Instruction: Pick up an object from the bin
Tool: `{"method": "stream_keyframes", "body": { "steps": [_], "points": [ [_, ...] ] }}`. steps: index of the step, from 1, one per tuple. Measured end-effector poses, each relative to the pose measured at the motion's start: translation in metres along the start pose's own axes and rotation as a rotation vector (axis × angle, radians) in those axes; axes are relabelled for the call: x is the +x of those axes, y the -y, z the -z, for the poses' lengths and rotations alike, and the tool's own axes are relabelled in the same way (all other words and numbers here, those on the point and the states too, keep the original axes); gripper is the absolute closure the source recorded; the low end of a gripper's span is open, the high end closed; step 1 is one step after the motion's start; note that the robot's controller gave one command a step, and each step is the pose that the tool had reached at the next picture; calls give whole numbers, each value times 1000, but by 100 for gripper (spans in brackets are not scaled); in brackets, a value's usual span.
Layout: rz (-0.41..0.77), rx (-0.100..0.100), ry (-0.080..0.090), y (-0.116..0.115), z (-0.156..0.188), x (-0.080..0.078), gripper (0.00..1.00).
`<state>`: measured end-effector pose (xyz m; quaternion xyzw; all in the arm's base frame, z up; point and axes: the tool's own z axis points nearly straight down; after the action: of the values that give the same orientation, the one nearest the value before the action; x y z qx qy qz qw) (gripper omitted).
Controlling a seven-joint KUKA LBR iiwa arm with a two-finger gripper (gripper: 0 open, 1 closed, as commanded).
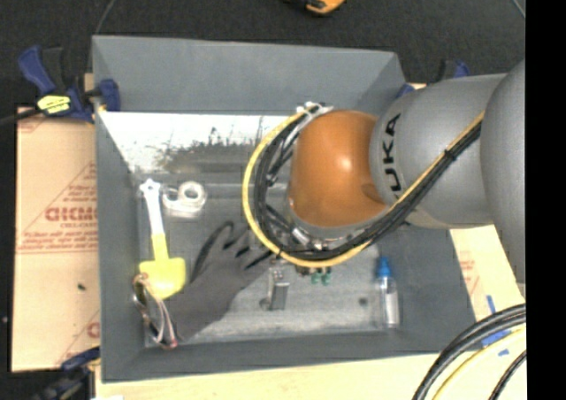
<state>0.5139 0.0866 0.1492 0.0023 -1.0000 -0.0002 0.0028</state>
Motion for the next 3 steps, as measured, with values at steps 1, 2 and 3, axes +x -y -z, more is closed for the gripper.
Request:
{"method": "stream_keyframes", "body": {
  "steps": [1, 2, 3],
  "points": [
    [-5, -1, 8, 0, 5, -2, 0],
    [-112, -2, 4, -2, -78, -75, 0],
    [100, -1, 17, -9, -78, -82, 0]
  ]
}}
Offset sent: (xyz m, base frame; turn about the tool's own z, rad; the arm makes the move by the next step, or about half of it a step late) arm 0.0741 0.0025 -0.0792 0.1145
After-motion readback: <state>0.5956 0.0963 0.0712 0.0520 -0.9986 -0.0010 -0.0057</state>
